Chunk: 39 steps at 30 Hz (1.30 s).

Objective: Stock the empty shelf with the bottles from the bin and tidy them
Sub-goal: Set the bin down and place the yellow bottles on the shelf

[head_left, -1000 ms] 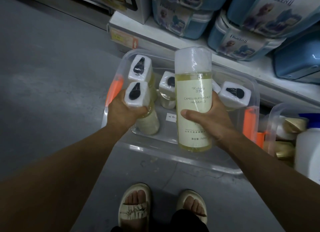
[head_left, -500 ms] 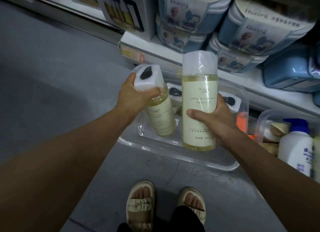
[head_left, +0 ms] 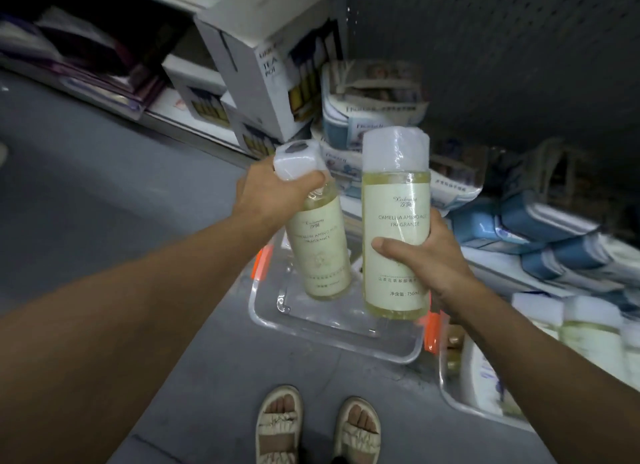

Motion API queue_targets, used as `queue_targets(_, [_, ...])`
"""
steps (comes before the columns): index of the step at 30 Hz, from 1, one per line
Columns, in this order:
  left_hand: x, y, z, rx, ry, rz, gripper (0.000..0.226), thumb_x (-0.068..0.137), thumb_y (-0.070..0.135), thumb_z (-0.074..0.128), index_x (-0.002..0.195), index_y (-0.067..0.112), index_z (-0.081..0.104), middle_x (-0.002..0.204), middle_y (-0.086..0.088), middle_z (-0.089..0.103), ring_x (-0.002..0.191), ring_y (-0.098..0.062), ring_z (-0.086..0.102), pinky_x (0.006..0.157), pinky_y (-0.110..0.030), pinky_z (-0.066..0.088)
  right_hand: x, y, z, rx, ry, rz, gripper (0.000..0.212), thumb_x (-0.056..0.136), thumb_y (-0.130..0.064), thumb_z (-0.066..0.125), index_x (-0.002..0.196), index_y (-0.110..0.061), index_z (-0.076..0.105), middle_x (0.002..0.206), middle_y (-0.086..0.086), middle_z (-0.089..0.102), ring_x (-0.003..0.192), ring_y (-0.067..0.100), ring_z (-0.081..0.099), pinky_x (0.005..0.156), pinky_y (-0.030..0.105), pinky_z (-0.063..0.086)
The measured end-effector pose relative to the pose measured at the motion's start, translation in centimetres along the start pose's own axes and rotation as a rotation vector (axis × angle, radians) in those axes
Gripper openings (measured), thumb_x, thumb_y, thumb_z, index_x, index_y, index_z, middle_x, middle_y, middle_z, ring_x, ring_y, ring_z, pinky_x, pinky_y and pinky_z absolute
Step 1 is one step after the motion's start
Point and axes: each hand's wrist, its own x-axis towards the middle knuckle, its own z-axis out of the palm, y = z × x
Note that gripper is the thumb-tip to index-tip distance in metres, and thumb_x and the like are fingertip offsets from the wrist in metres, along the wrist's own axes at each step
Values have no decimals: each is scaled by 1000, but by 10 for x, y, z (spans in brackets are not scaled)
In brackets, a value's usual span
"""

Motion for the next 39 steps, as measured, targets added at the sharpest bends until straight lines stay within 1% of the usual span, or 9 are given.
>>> queue_targets(4, [-21, 64, -33, 47, -2, 28, 38, 56, 50, 75, 86, 31, 60, 96, 5, 66, 88, -17, 65, 66, -33, 56, -29, -64, -12, -14, 2, -70, 62, 68, -13, 82, 119, -22, 48, 104, -6, 65, 93, 10, 64, 71, 28, 51])
queue_targets(7, [-37, 111, -63, 81, 23, 61, 44, 51, 57, 70, 84, 30, 59, 99, 5, 65, 95, -20, 63, 77, -39, 56, -52, -114, -20, -31, 20, -115, 60, 69, -12, 82, 118, -20, 48, 102, -7, 64, 91, 7, 62, 68, 24, 50])
queue_targets(11, [-62, 175, -103, 117, 65, 145, 53, 51, 59, 65, 96, 32, 58, 102, 5, 64, 101, -21, 60, 83, -40, 54, -83, -174, -29, -61, 50, -173, 63, 66, -16, 84, 117, -20, 47, 106, -3, 63, 96, 15, 63, 83, 39, 53])
queue_targets(16, [-94, 248, -153, 127, 123, 222, 63, 47, 62, 61, 103, 34, 62, 105, 4, 65, 102, -20, 58, 87, -39, 52, -122, -248, -36, -53, 66, -270, 67, 64, -17, 86, 117, -23, 47, 108, -4, 64, 99, 15, 62, 86, 41, 53])
queue_targets(22, [-130, 323, -208, 128, 127, 341, 50, 51, 59, 61, 97, 41, 56, 100, 7, 65, 100, -20, 59, 86, -38, 52, -168, -327, -44, -26, 85, -369, 63, 67, -12, 84, 116, -23, 46, 107, -3, 64, 96, 13, 63, 78, 33, 53])
queue_targets(27, [-157, 371, -241, 193, 162, 457, 59, 59, 59, 64, 113, 38, 57, 102, 6, 61, 94, -18, 53, 69, -28, 38, -201, -377, -53, -48, 144, -438, 70, 63, -12, 87, 119, -18, 45, 109, 0, 63, 99, 17, 62, 84, 40, 53])
queue_targets(31, [-181, 411, -264, 225, 181, 509, 73, 47, 66, 57, 115, 39, 56, 107, 3, 63, 97, -21, 58, 79, -35, 51, -226, -411, -64, -72, 205, -513, 69, 62, -11, 86, 116, -19, 44, 106, -3, 61, 97, 13, 61, 80, 33, 51])
queue_targets(33, [-194, 432, -274, 236, 190, 534, 77, 48, 65, 57, 121, 41, 53, 110, 3, 63, 99, -22, 58, 83, -39, 52, -238, -428, -71, -85, 217, -540, 72, 62, -13, 86, 118, -21, 42, 107, -4, 60, 98, 12, 60, 82, 34, 51])
queue_targets(39, [-216, 490, -288, 250, 213, 661, 69, 56, 63, 58, 120, 38, 53, 108, 4, 63, 95, -21, 59, 75, -35, 49, -262, -473, -99, -63, 285, -611, 73, 60, -20, 87, 118, -21, 43, 109, -1, 61, 100, 17, 61, 88, 44, 52])
